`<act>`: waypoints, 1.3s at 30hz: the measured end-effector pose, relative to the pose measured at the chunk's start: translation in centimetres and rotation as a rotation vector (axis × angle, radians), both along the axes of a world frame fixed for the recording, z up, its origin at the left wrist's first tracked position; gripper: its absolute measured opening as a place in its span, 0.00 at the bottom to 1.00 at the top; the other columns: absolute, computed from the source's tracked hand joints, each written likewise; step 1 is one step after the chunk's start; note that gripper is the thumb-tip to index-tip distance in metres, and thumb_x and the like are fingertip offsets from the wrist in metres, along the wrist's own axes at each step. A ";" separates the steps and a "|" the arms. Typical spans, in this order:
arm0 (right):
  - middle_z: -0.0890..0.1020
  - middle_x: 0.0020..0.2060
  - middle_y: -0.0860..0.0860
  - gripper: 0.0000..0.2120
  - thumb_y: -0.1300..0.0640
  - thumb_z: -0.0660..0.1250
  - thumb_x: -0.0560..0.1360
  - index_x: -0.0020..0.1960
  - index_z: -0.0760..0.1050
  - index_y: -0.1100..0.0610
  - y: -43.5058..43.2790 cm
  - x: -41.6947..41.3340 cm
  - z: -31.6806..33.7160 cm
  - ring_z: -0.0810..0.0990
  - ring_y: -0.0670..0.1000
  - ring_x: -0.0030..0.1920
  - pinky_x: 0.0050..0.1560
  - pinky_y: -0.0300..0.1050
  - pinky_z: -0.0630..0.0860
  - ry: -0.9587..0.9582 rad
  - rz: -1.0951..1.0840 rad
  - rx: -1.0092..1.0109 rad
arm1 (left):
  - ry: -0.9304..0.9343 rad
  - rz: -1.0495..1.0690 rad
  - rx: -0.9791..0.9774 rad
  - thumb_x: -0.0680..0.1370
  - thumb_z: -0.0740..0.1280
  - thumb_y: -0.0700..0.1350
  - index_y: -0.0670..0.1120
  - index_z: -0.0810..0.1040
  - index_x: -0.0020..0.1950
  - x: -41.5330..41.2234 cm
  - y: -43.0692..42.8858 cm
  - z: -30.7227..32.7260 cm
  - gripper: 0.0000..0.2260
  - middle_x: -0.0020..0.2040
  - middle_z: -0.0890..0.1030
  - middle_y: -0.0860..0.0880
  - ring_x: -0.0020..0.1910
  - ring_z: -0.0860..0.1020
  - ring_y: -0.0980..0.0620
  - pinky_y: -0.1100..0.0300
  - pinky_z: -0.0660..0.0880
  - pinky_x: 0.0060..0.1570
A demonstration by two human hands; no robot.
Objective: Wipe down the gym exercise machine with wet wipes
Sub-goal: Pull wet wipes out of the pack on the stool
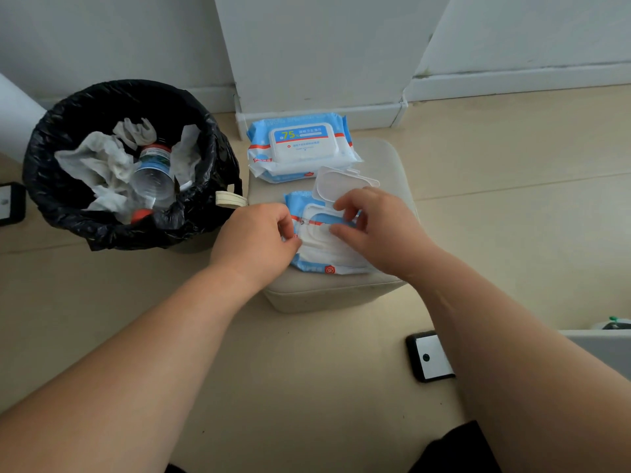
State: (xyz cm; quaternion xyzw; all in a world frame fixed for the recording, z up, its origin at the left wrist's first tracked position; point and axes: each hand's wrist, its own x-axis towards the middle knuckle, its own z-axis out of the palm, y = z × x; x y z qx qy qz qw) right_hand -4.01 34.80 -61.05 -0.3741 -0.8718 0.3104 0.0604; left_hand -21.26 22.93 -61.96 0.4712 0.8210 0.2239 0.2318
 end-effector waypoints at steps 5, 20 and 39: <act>0.82 0.44 0.52 0.05 0.60 0.72 0.74 0.47 0.86 0.56 -1.1 -1.0 -0.9 0.81 0.57 0.43 0.44 0.52 0.78 0.000 -0.001 0.176 | 0.017 0.004 -0.003 0.71 0.76 0.46 0.54 0.72 0.32 0.1 0.0 -0.2 0.15 0.33 0.76 0.56 0.38 0.77 0.48 0.54 0.77 0.42; 0.79 0.40 0.49 0.07 0.61 0.65 0.81 0.44 0.76 0.57 0.2 -0.1 0.0 0.75 0.47 0.41 0.42 0.37 0.70 0.055 -0.112 -0.178 | -0.017 0.011 0.039 0.71 0.78 0.47 0.54 0.73 0.33 -0.5 -0.1 -0.5 0.15 0.31 0.76 0.55 0.34 0.75 0.52 0.56 0.73 0.37; 0.79 0.33 0.48 0.06 0.58 0.73 0.79 0.43 0.82 0.56 0.5 -0.8 -0.4 0.76 0.48 0.36 0.40 0.47 0.75 0.440 -0.532 -0.568 | -0.002 0.043 0.024 0.71 0.77 0.47 0.52 0.74 0.34 -0.7 -0.2 -0.6 0.13 0.31 0.75 0.55 0.35 0.76 0.49 0.55 0.74 0.38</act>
